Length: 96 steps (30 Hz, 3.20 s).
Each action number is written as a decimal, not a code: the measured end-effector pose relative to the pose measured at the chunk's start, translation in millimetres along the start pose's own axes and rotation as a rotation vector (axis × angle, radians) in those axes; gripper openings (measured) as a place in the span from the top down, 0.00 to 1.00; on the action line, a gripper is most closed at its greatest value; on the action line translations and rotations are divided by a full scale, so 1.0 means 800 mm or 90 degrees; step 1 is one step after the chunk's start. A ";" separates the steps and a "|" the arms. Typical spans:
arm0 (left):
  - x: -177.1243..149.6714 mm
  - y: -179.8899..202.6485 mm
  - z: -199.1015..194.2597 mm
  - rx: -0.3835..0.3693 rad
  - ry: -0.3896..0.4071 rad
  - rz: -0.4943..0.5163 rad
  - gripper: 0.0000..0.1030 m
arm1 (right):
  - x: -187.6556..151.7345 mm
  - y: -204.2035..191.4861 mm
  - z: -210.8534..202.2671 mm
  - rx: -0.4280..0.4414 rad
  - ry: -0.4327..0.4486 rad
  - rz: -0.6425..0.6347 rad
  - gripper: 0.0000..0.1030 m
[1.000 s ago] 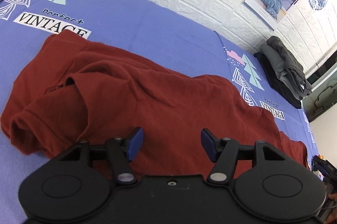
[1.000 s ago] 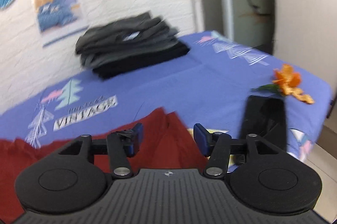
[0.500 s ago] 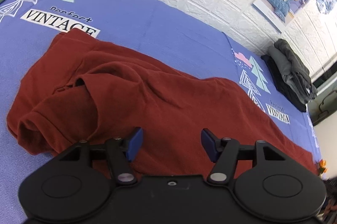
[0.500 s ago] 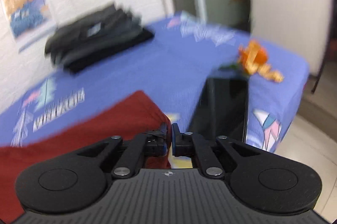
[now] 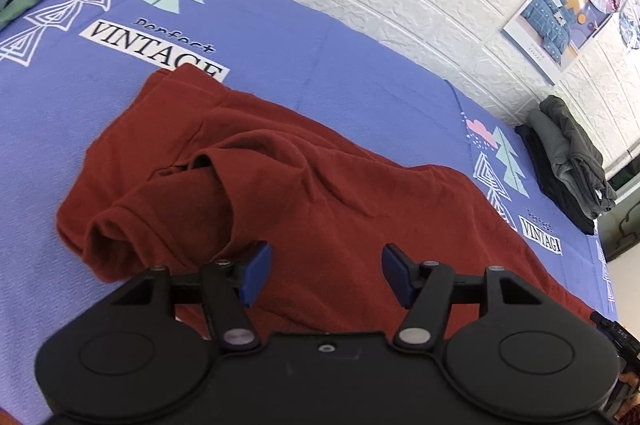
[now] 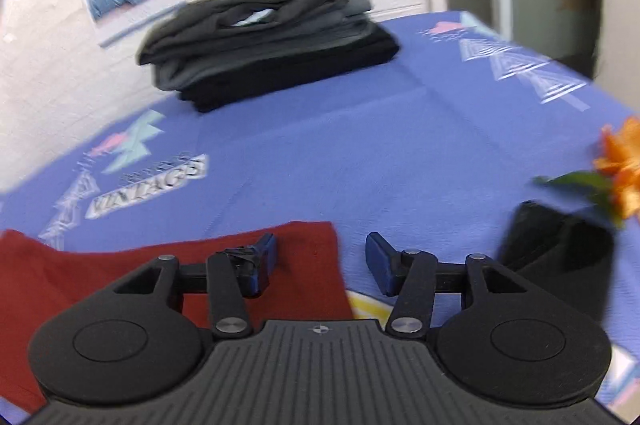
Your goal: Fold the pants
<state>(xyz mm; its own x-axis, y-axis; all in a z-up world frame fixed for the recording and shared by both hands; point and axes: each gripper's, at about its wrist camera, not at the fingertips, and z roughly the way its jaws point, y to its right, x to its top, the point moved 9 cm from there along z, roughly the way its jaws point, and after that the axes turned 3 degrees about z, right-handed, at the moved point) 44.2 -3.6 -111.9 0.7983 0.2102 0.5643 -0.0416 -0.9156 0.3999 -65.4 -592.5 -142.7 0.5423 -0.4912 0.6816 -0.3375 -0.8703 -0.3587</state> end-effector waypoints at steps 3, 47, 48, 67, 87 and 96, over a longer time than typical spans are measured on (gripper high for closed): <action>0.002 -0.001 0.003 0.009 -0.001 -0.003 0.00 | -0.010 -0.019 0.006 -0.015 -0.018 -0.051 0.87; 0.106 -0.095 0.039 0.147 0.079 0.060 0.60 | -0.026 -0.026 -0.017 -0.081 -0.028 -0.063 0.08; 0.105 -0.093 0.041 0.143 0.078 0.076 0.89 | -0.026 -0.027 -0.016 -0.086 -0.029 -0.063 0.08; 0.124 -0.137 0.009 0.164 0.124 0.009 0.73 | -0.027 -0.038 -0.021 -0.110 -0.037 -0.094 0.03; 0.076 -0.105 -0.029 0.189 0.120 0.024 0.67 | -0.045 -0.035 -0.029 -0.024 -0.048 -0.050 0.56; 0.071 0.006 -0.049 0.095 0.148 0.134 0.42 | -0.026 -0.075 -0.037 0.030 -0.015 0.021 0.85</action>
<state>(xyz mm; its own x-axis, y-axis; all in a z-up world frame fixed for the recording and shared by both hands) 65.9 17.0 -49.4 0.6224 0.0677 0.7797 -0.0897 -0.9835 0.1571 -79.2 -528.6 -116.7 0.5499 -0.5203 0.6534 -0.3192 -0.8538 -0.4113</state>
